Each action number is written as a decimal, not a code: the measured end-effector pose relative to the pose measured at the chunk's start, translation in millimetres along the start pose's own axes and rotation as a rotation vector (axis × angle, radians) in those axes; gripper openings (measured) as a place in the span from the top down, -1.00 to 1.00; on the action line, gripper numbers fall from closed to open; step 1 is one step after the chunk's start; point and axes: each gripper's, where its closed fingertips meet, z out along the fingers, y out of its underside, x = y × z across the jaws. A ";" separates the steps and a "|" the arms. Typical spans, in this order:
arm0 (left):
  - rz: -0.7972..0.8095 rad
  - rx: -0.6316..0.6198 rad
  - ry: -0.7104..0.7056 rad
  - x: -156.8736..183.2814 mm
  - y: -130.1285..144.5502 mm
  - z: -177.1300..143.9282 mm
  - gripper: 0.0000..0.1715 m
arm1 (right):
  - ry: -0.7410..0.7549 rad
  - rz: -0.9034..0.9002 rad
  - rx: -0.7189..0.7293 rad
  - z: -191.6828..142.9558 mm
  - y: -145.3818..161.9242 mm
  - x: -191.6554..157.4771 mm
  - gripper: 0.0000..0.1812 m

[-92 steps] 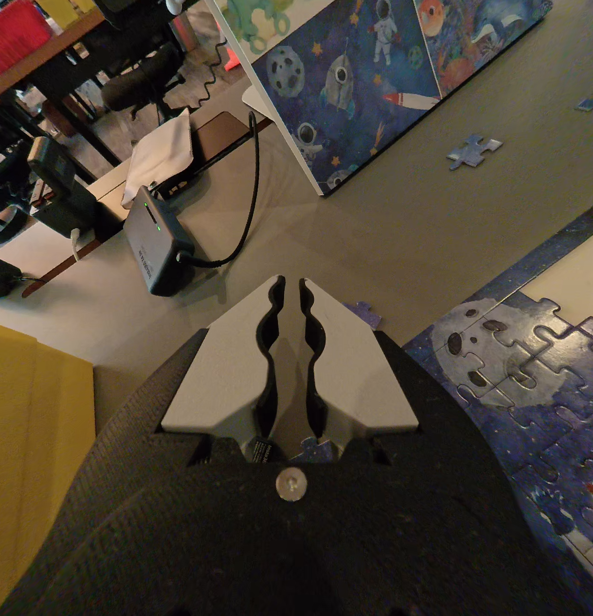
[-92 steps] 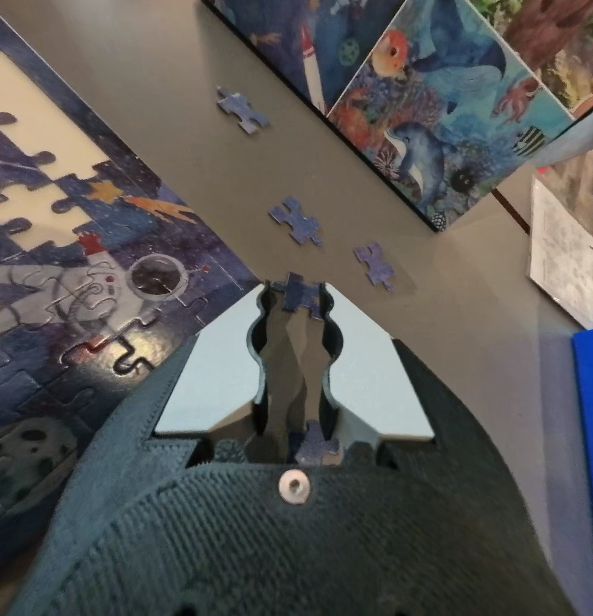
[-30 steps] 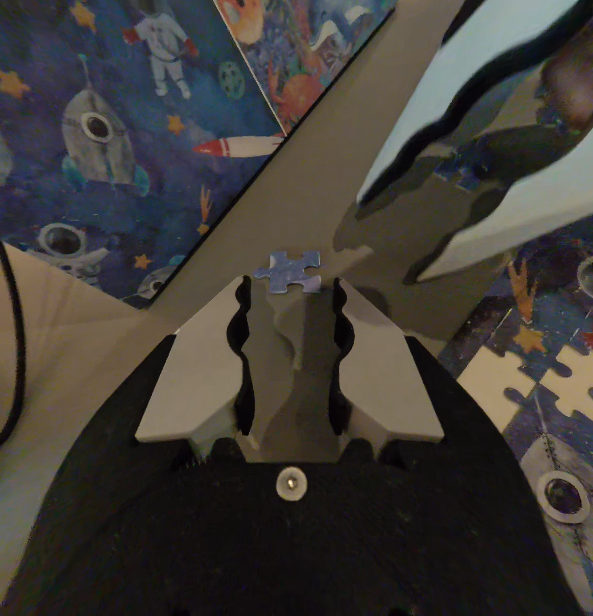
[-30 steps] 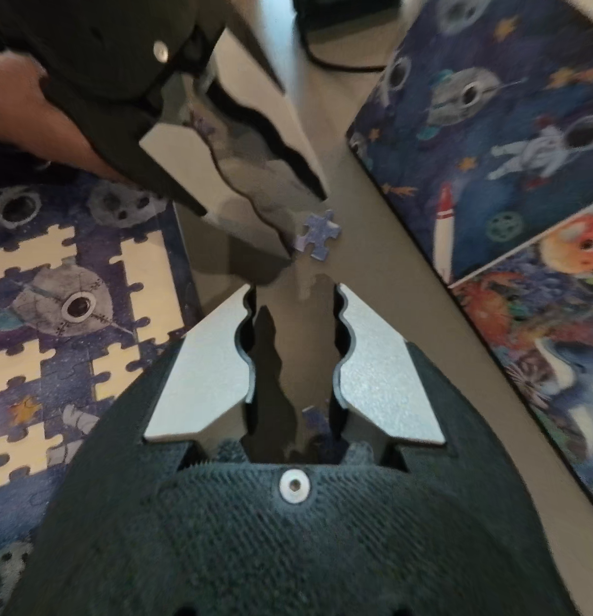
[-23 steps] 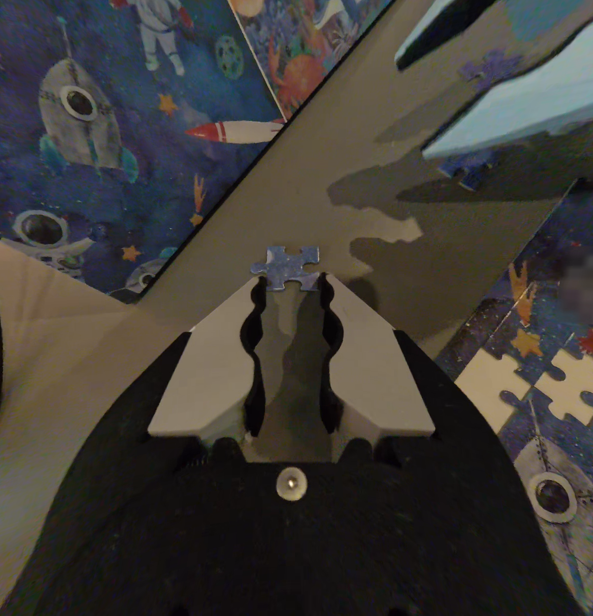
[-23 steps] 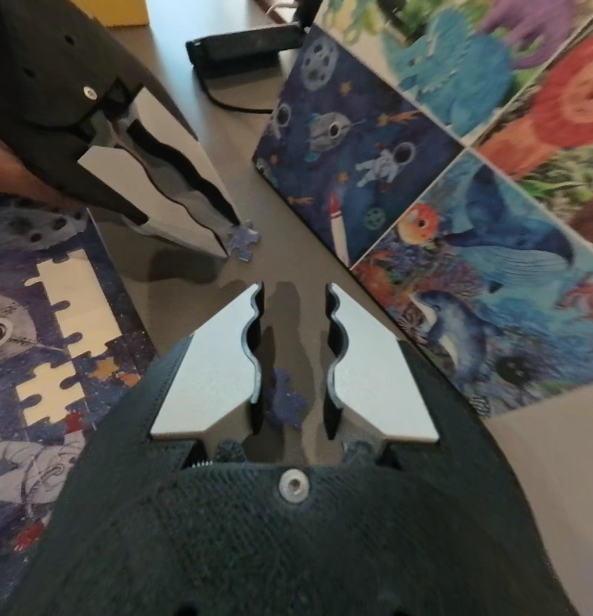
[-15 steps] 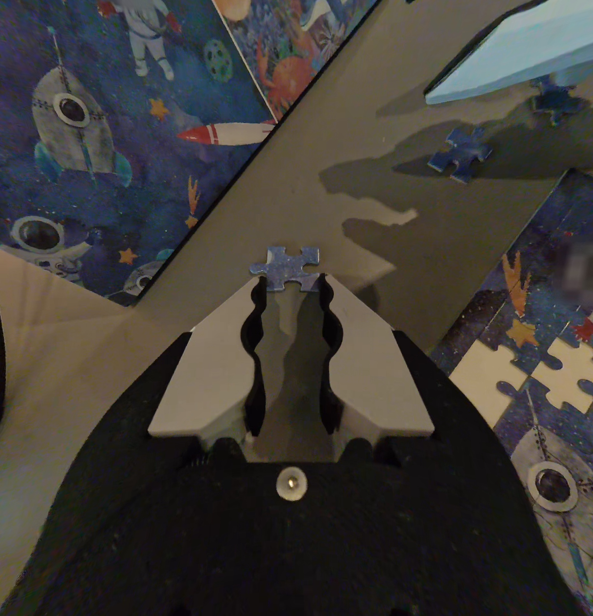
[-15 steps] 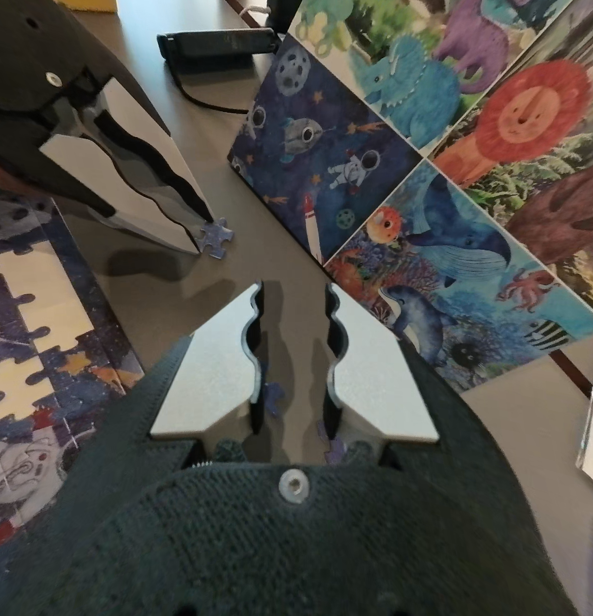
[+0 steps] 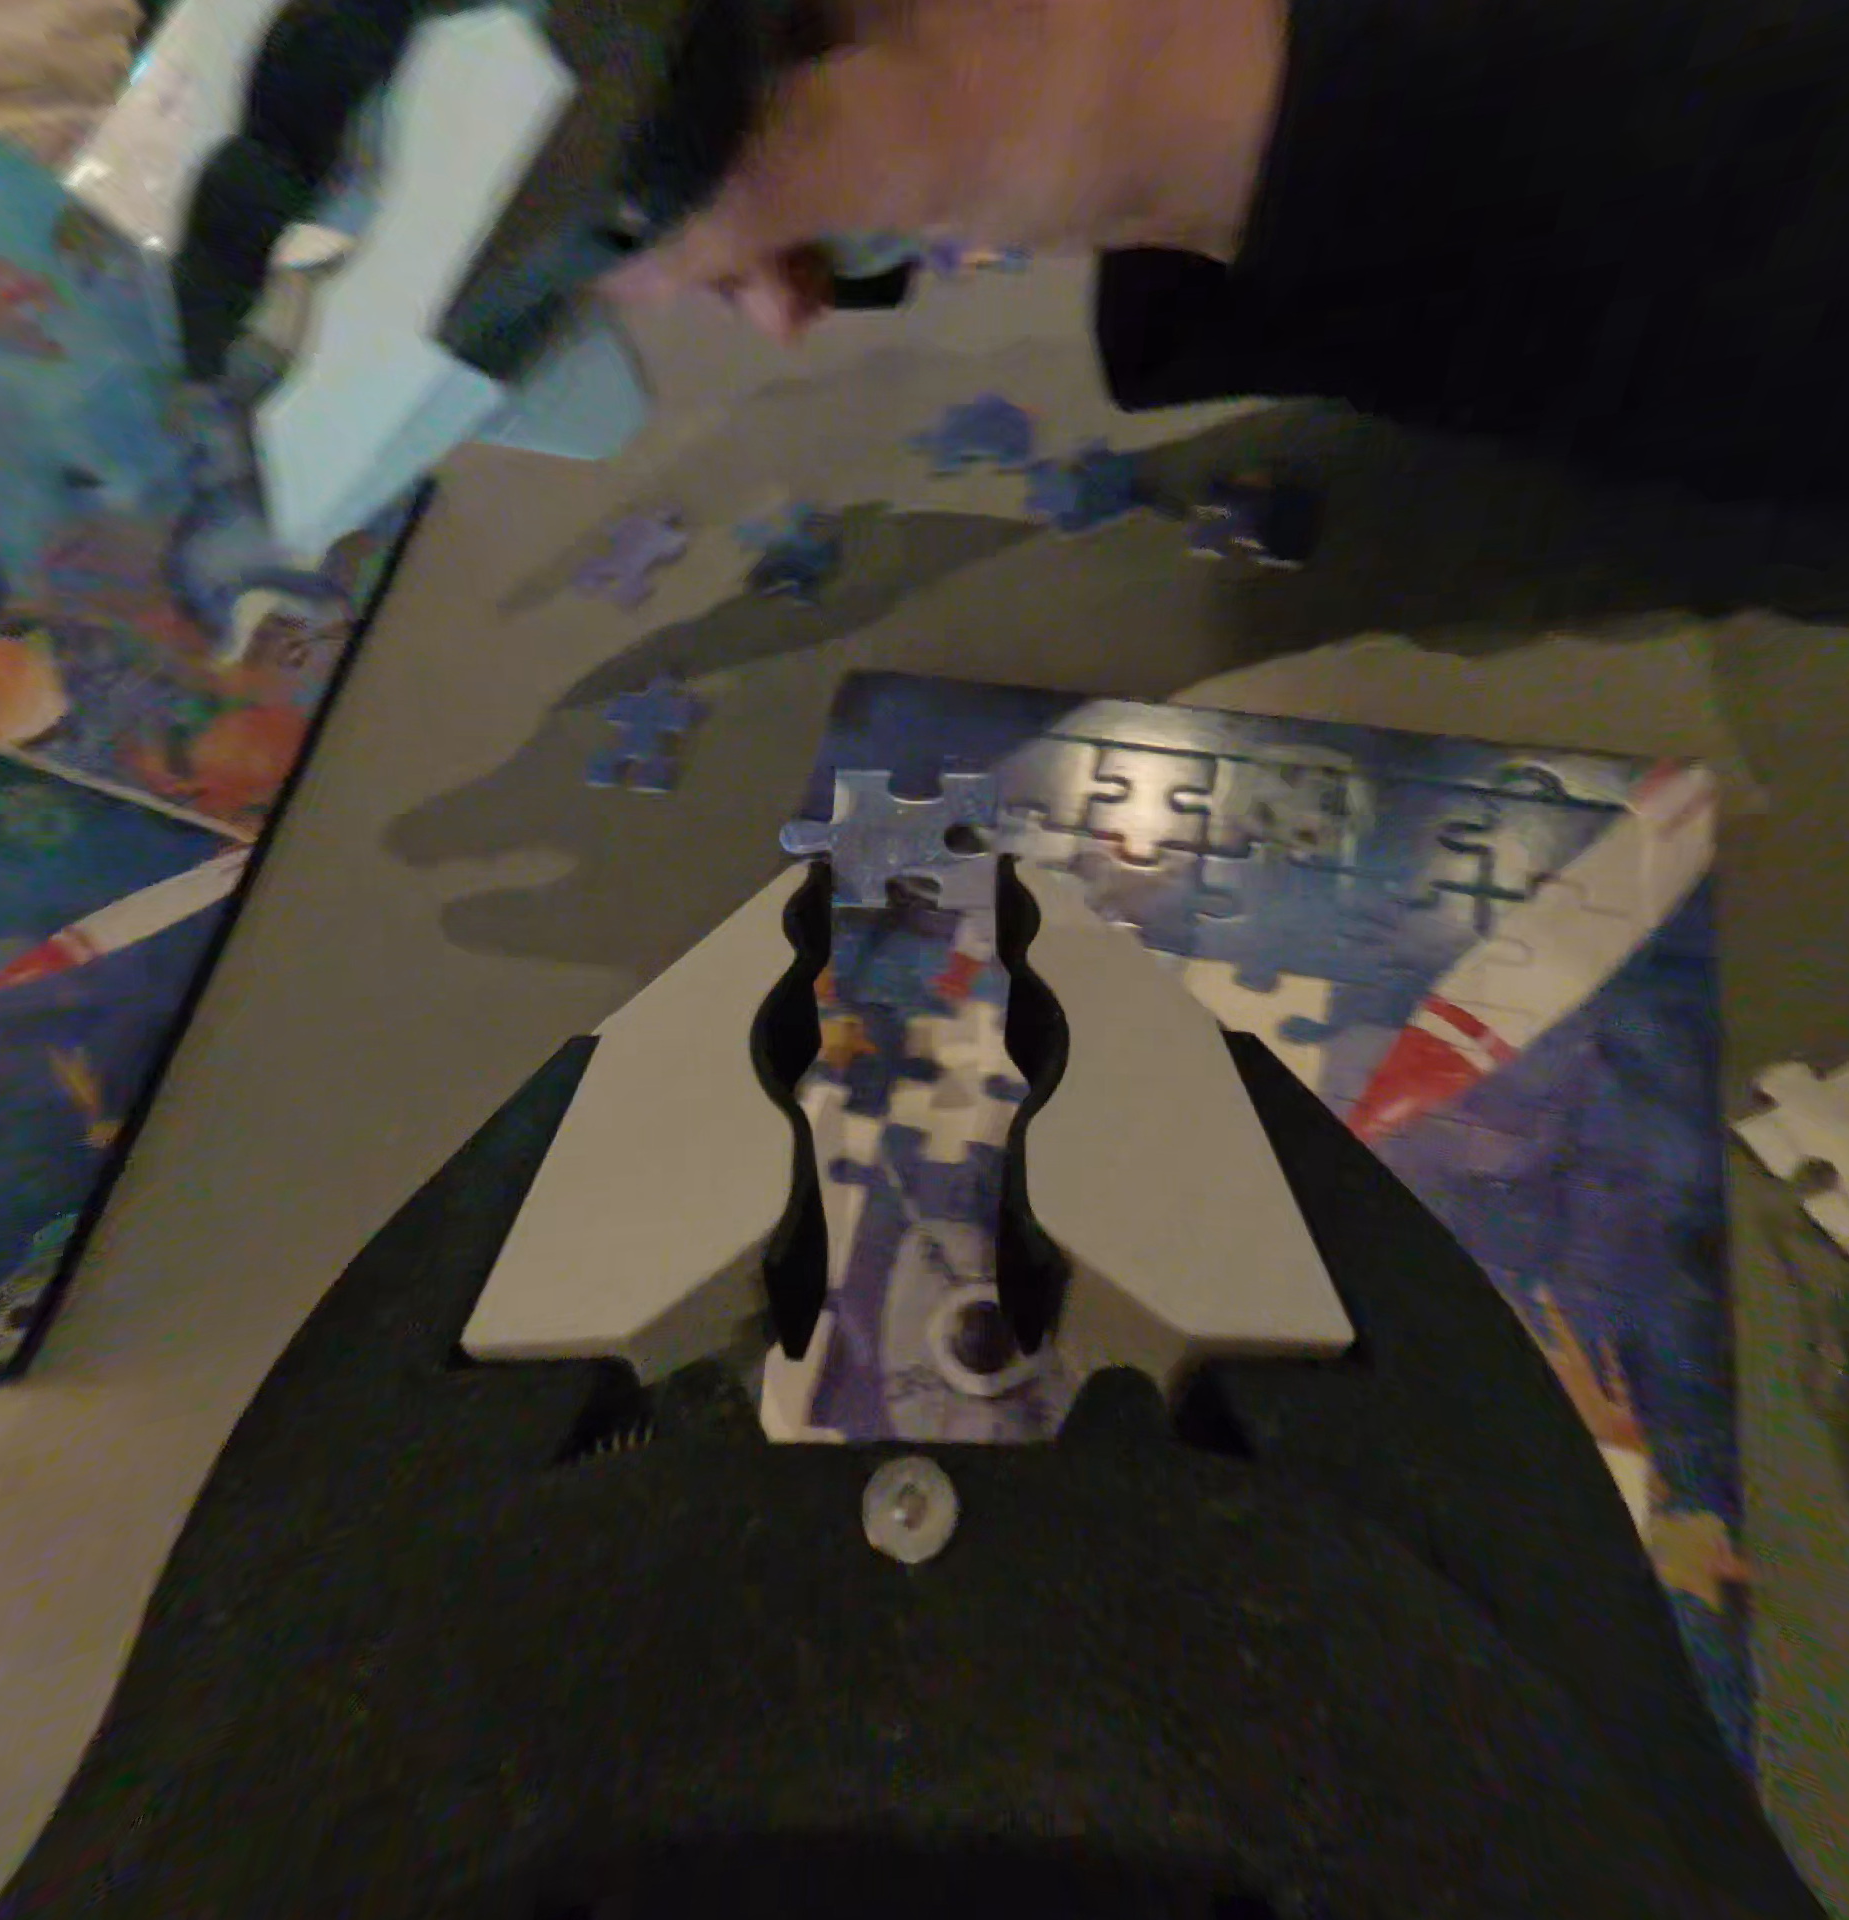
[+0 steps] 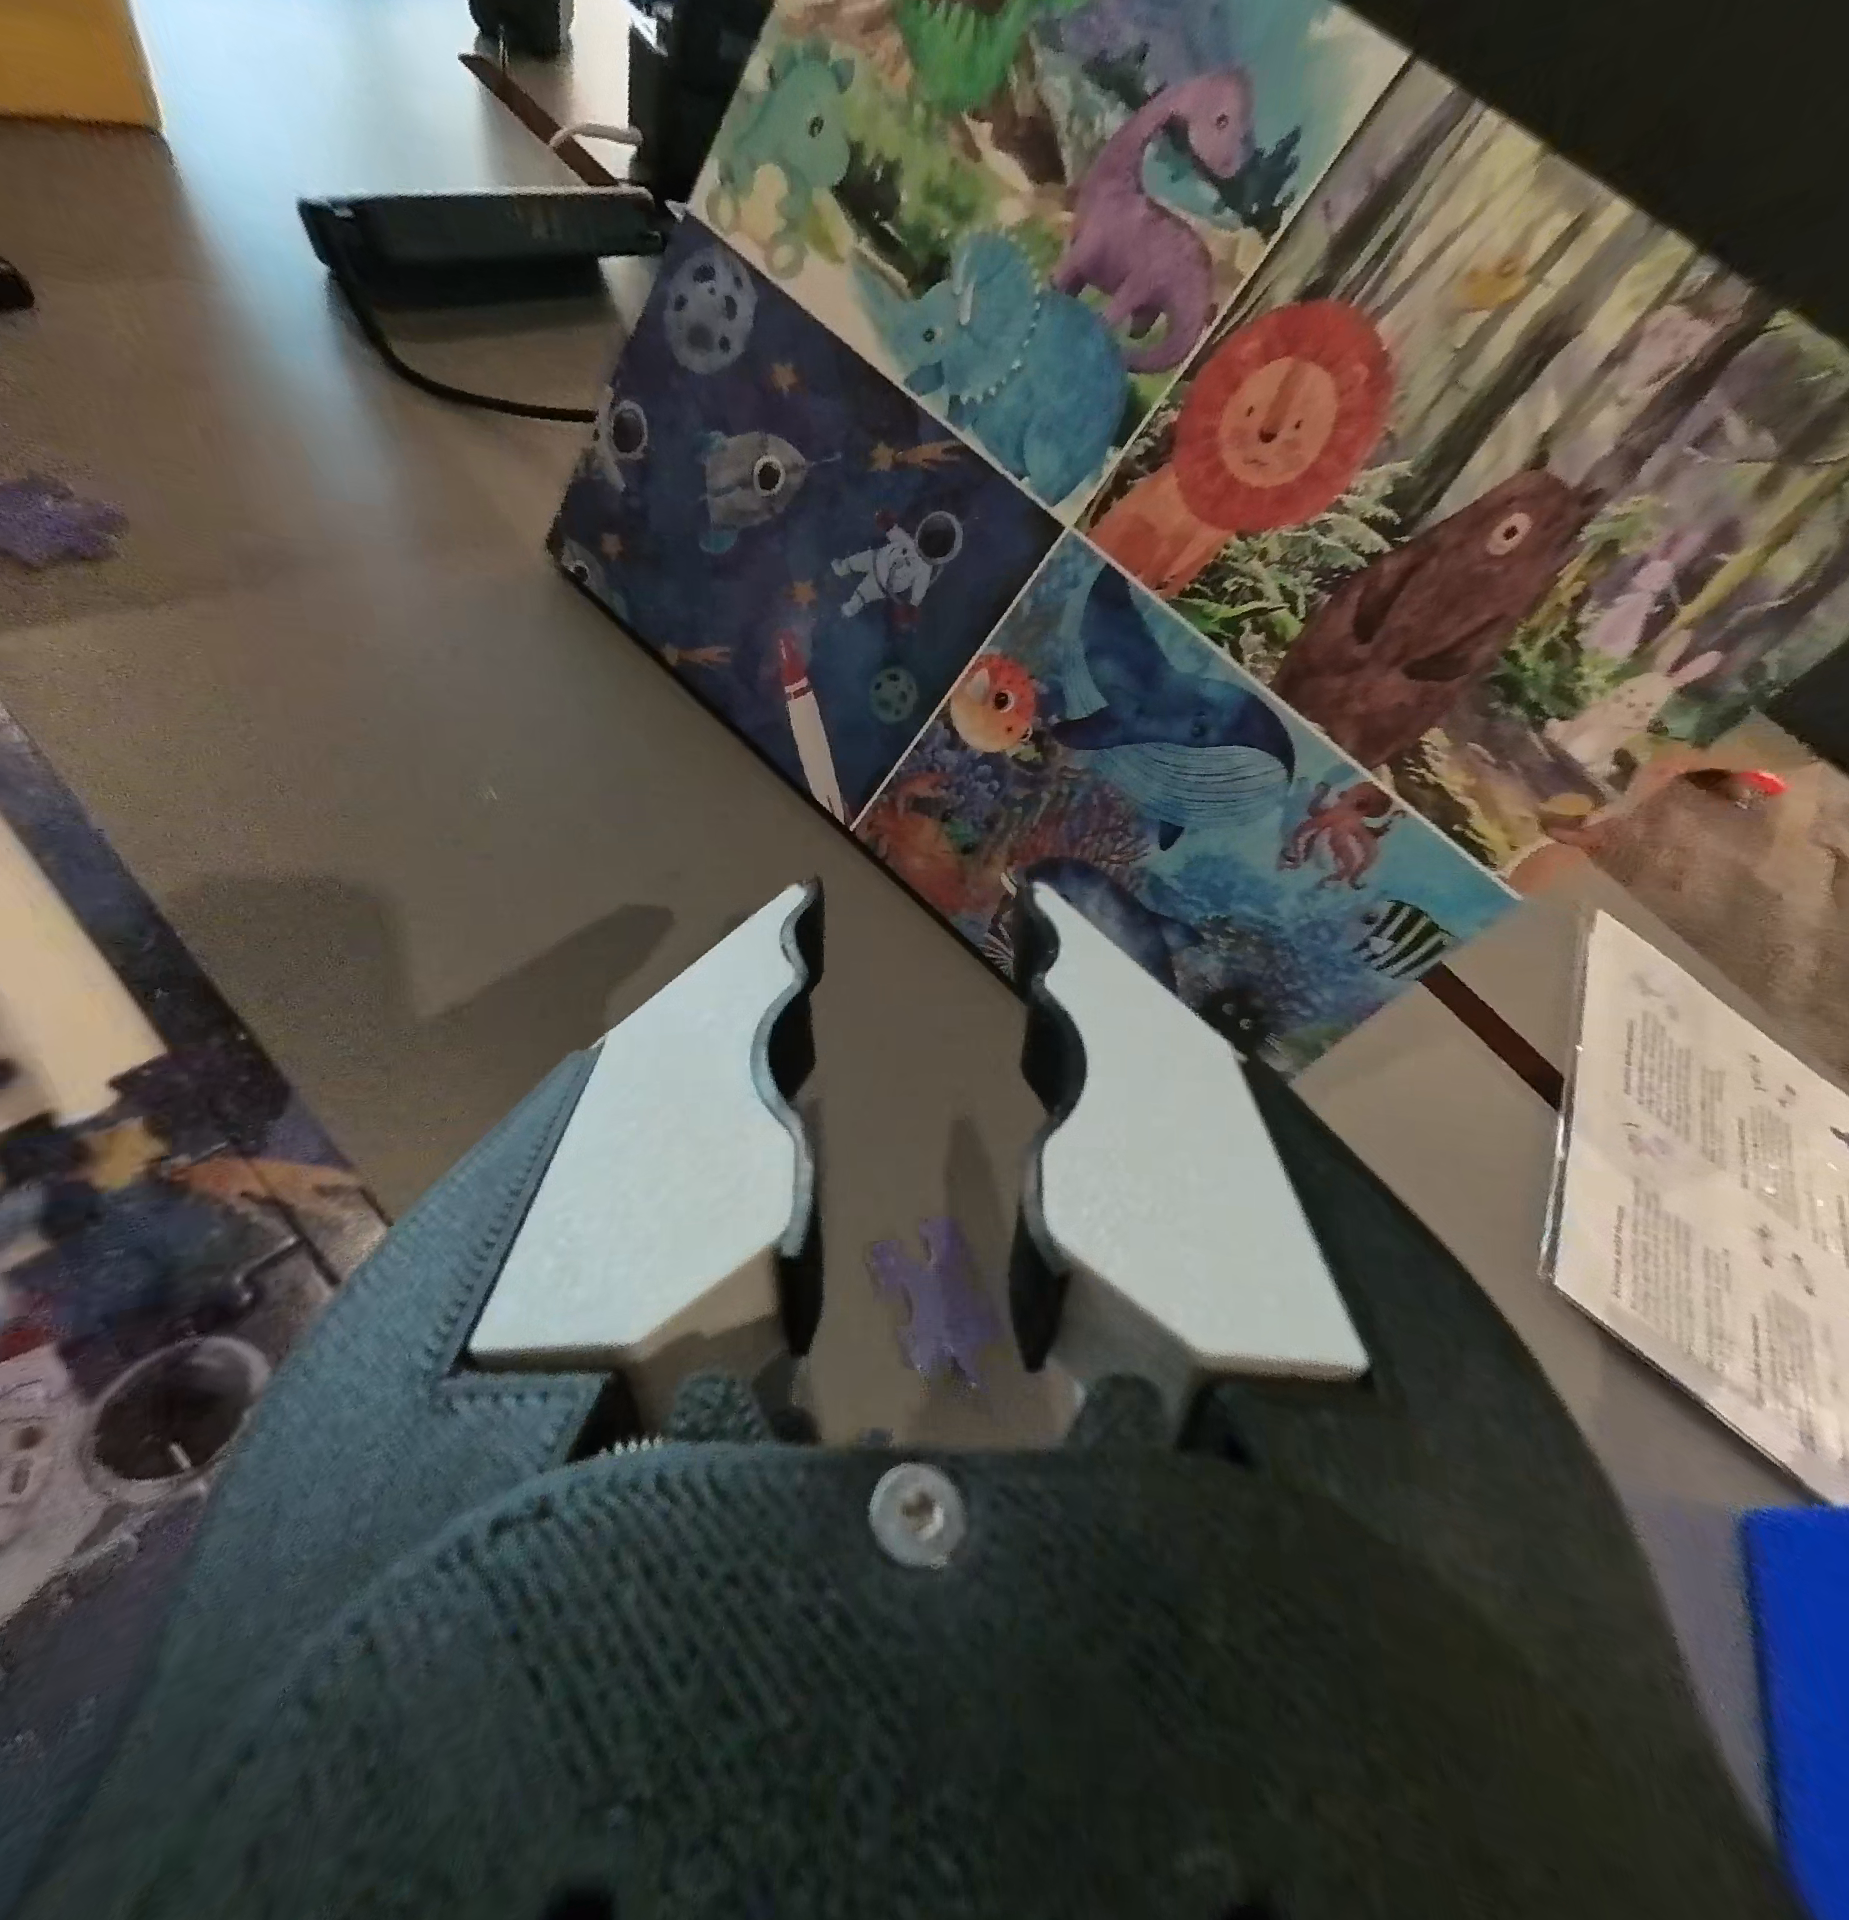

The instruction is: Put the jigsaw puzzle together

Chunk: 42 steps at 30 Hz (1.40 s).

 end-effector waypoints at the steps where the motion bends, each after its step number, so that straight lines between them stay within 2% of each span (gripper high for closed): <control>1: 0.029 -0.006 0.012 13.7 2.9 0.7 0.65 | 0.001 0.005 0.010 -3.0 -1.5 0.1 0.61; 5: 0.057 -0.058 0.065 55.8 24.5 1.8 0.65 | 0.008 0.009 0.039 -13.3 -7.0 -0.5 0.62; 10: 0.014 -0.084 0.117 75.4 41.2 0.9 0.65 | -0.019 0.028 0.058 -18.6 -8.2 -8.9 0.63; 27: -0.041 -0.112 0.152 73.2 44.9 2.1 0.57 | -0.034 0.012 0.058 -21.3 -7.2 -18.5 0.64; 42: -0.055 -0.113 0.242 75.5 42.0 5.8 0.59 | -0.039 0.004 0.062 -22.9 -9.9 -20.5 0.64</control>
